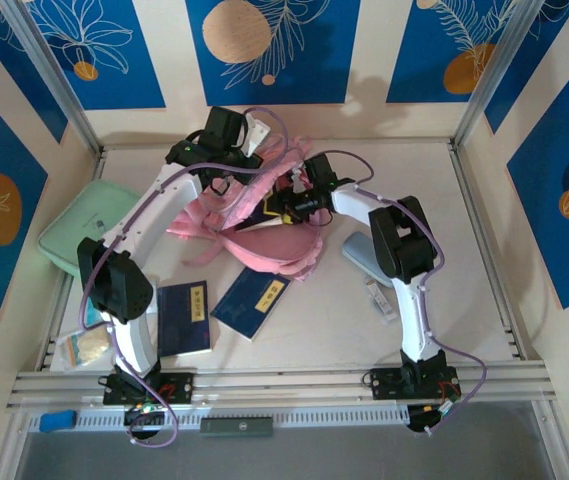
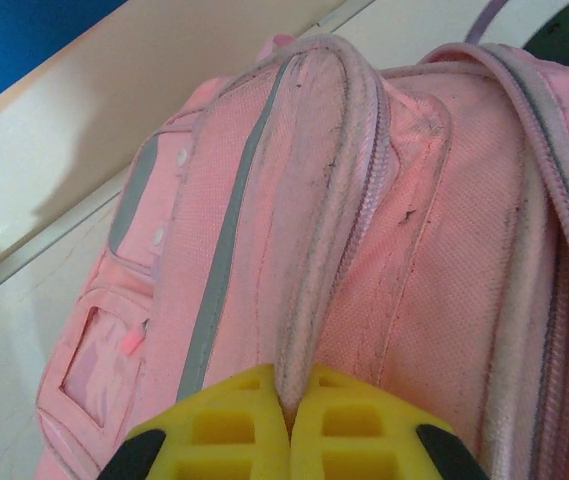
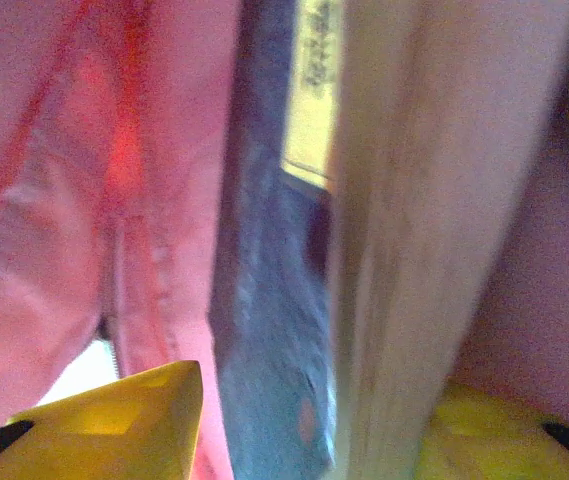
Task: Pack the student bag
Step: Place the book in the student bag.
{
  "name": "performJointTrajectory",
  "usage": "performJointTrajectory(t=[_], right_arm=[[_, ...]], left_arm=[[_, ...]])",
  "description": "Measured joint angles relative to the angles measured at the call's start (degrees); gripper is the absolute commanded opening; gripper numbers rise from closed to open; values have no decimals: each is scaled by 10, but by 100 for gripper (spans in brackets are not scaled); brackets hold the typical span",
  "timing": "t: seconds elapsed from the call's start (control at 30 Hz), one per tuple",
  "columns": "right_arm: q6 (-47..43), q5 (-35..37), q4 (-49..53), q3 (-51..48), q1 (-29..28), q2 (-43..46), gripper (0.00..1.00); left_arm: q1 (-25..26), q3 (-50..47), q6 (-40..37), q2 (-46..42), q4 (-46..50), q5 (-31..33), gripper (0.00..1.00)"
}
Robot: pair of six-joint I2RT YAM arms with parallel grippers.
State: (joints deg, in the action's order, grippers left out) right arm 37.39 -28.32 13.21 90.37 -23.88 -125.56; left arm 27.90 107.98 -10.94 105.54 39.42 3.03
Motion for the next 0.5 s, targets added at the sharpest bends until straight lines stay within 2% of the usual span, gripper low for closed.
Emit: performJointTrajectory(t=[0.13, 0.23, 0.27, 0.37, 0.5], right_arm=[[-9, 61, 45, -71, 1, 78, 49], [-4, 100, 56, -119, -7, 139, 41], [0, 107, 56, -131, -13, 152, 35], [16, 117, 49, -135, -40, 152, 24], [28, 139, 40, -116, -73, 108, 12]], left_arm=[[0, -8, 7, 0, -9, -3, 0], [0, -15, 13, -1, -14, -10, 0], [0, -17, 15, -1, -15, -12, 0], [0, -20, 17, -1, -19, -16, 0], [0, -20, 21, -1, -21, -16, 0]])
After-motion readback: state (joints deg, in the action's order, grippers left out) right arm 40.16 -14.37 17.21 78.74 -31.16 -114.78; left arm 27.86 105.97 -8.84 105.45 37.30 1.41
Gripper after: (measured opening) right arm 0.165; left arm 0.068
